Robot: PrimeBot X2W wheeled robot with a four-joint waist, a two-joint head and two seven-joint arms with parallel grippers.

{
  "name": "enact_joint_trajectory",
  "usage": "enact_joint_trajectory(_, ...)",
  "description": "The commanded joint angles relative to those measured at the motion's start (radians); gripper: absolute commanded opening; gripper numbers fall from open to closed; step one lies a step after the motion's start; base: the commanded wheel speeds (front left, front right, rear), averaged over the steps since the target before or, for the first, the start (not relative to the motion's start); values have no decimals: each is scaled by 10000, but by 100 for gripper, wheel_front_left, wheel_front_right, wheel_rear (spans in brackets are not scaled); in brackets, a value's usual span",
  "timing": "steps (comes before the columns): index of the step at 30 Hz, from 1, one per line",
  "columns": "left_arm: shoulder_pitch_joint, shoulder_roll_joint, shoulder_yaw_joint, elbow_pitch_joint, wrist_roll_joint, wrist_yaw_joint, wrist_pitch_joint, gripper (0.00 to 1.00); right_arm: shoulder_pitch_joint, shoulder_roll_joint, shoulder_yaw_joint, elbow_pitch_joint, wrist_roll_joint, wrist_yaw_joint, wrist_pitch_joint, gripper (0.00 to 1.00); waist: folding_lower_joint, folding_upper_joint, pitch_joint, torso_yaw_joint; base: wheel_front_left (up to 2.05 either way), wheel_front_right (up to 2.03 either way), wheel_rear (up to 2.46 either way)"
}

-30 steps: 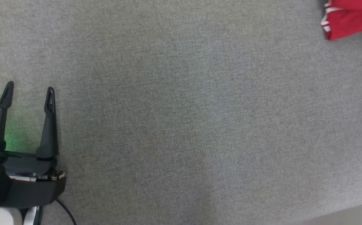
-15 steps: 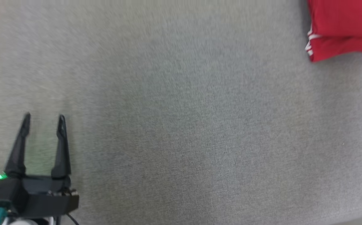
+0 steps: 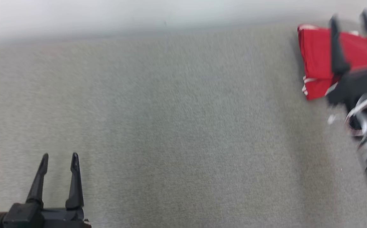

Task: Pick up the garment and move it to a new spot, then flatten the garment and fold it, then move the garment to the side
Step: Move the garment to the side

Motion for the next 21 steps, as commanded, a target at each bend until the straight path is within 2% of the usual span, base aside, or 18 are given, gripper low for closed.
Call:
enact_joint_trajectory(1, 230, -65, 3, 63, -9, 1, -46, 100, 517, 106, -41, -226, -81, 3, -29, 100, 3, 2, -1001, 542, 0, 0, 0)
enact_joint_trajectory(6, 526, -151, 50, 232, -72, 15, -48, 100, 2322, 559, -274, -1286, -127, 3, 90, 100, 3, 2, -1491, 730, 0, 0, 0)
enact_joint_trajectory(12, 832, -282, 109, 292, -68, 44, -53, 100, 4225, 1460, -827, -2529, -327, 3, 248, 100, 3, 2, -1799, 794, 0, 0, 0)
enact_joint_trajectory(21, 955, -420, 79, 536, 6, -55, -56, 100, 6495, 2581, -1172, -3501, -528, 3, 250, 100, 3, 2, -1975, 901, 0, 0, 0)
